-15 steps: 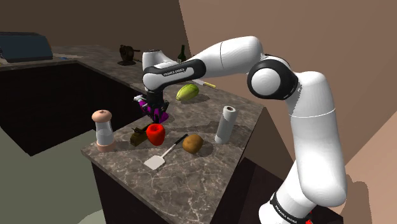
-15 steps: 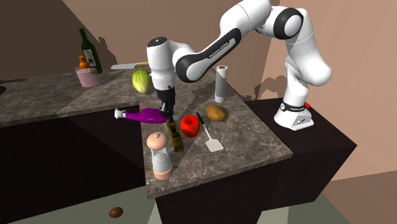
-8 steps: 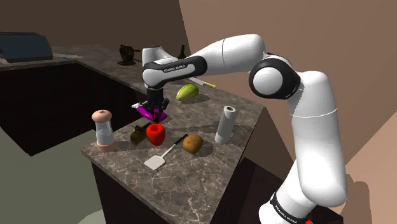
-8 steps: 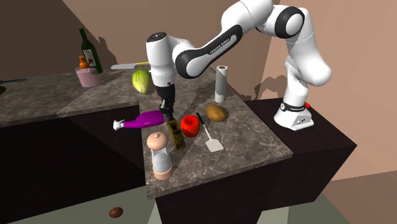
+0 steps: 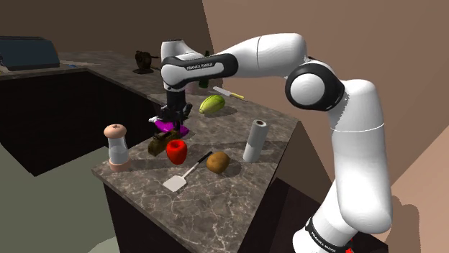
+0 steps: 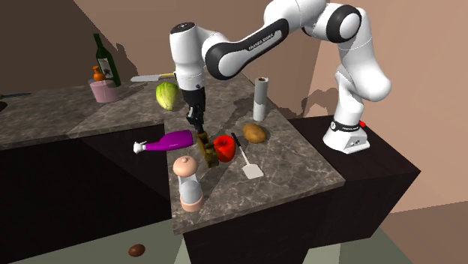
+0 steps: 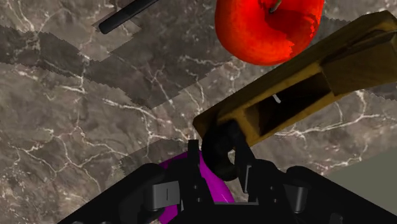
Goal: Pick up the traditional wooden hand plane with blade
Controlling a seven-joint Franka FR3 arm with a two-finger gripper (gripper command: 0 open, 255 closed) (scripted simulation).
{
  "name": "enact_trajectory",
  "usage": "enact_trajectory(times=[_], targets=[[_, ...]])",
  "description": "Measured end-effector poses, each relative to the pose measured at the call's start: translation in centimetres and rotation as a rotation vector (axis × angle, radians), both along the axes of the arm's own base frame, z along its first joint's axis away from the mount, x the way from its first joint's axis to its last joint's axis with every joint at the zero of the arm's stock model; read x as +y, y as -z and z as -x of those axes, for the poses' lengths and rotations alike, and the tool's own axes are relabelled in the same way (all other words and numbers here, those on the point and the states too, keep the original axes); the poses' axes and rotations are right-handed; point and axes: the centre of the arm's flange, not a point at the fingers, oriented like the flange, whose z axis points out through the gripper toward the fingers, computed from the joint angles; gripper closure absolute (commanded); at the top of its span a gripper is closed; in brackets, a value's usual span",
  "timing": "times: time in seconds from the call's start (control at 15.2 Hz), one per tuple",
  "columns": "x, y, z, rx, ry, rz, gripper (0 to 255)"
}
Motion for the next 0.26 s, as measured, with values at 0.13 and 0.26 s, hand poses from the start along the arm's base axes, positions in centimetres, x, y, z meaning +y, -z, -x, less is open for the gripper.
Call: enact_trajectory(times=[0.13, 0.26], targets=[[0.1, -1.0, 0.0, 0.000, 0.000, 0.000, 255], [0.1, -1.9, 0.0, 0.000, 0.000, 0.000, 255]])
